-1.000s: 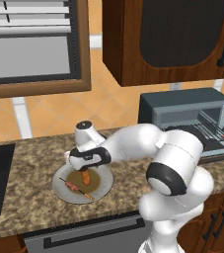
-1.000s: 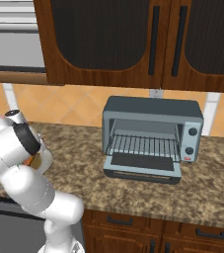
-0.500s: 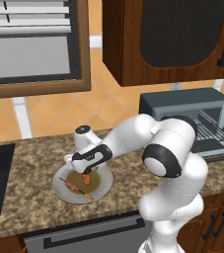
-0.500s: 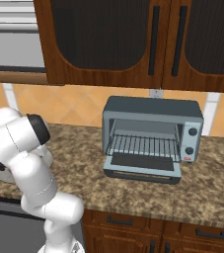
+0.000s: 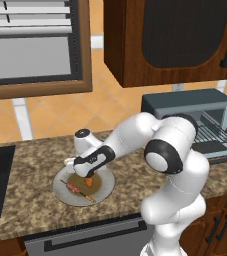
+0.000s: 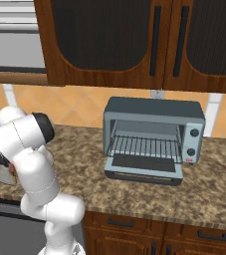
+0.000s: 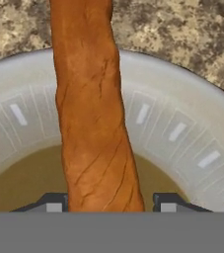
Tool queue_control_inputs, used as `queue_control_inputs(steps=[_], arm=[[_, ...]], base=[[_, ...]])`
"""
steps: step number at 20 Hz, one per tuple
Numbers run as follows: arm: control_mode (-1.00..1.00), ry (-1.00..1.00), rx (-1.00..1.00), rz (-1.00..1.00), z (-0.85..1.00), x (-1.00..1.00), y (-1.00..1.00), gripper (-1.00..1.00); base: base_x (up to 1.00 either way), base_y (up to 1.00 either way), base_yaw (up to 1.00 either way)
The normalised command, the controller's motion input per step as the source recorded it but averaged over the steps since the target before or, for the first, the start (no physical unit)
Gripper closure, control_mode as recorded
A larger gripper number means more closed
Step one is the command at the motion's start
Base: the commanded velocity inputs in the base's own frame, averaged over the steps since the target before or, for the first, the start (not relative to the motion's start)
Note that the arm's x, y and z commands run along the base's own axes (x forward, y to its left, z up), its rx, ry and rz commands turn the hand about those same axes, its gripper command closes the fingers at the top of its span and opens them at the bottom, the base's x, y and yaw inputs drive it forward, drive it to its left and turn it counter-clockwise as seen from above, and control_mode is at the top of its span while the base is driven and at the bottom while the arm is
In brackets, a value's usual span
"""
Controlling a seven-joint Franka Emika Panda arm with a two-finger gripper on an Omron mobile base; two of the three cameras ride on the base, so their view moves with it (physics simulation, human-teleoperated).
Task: Pick up the kebab skewer and baguette bread, and place them inside the toaster oven. Close the toaster oven door and start by setting the timer.
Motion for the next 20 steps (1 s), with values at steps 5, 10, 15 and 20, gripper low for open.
queue_control_inputs(steps=[5,10,15,20], arm=[[-1.00,0.00,0.00,0.00,-0.02,0.00,0.00,1.00],[-1.00,0.00,0.01,0.00,0.44,-0.11,-0.06,1.00],[-1.00,0.00,0.12,-0.06,0.82,-0.26,-0.37,1.00],[-1.00,-0.04,0.12,-0.16,0.62,-0.52,-0.59,1.00]], base=[[0.00,0.00,0.00],[0.00,0.00,0.00],[0.00,0.00,0.00],[0.00,0.00,0.00]])
